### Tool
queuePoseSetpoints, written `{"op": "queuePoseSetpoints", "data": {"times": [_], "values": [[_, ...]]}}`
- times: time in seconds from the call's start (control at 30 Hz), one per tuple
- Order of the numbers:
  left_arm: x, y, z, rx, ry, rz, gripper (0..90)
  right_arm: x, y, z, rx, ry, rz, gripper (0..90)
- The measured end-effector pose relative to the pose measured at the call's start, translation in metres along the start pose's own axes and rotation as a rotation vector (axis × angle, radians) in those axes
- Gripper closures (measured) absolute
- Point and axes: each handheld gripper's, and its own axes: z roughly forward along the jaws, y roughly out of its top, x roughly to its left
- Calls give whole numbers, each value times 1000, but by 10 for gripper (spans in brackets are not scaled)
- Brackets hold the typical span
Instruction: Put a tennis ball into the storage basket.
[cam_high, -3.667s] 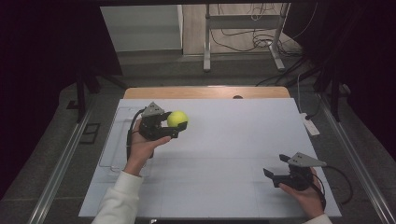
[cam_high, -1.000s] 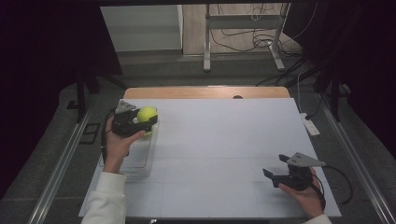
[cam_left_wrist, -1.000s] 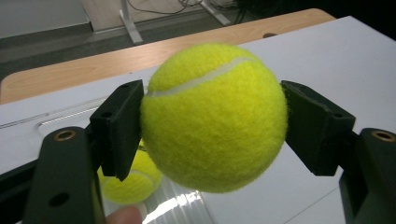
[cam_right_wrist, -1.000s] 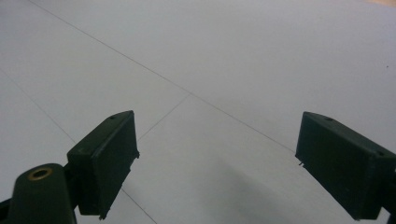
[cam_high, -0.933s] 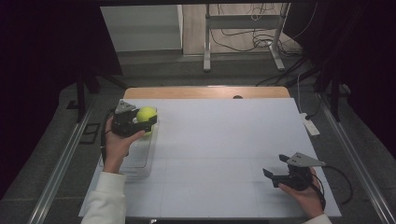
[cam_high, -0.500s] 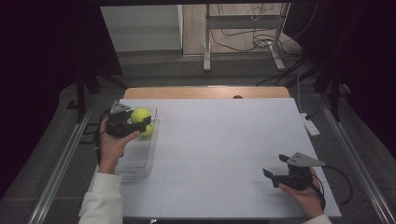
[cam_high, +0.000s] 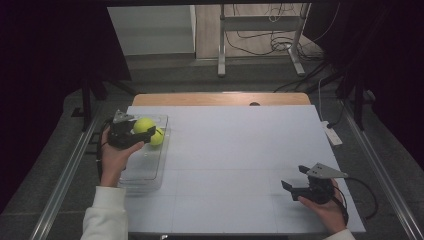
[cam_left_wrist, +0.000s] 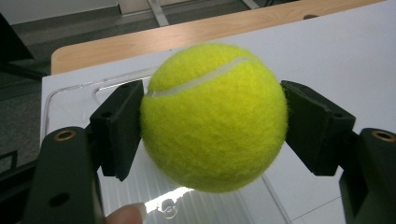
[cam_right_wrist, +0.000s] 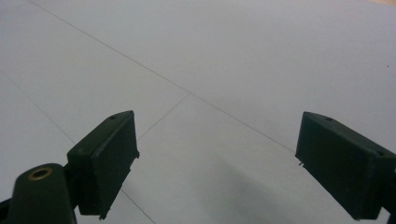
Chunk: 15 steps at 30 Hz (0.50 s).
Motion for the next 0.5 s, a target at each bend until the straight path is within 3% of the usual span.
{"op": "queuePoseSetpoints", "data": {"times": [0.5], "values": [[11, -6, 1, 36, 28, -17, 268, 0, 0, 0, 1, 1, 0, 128]]}}
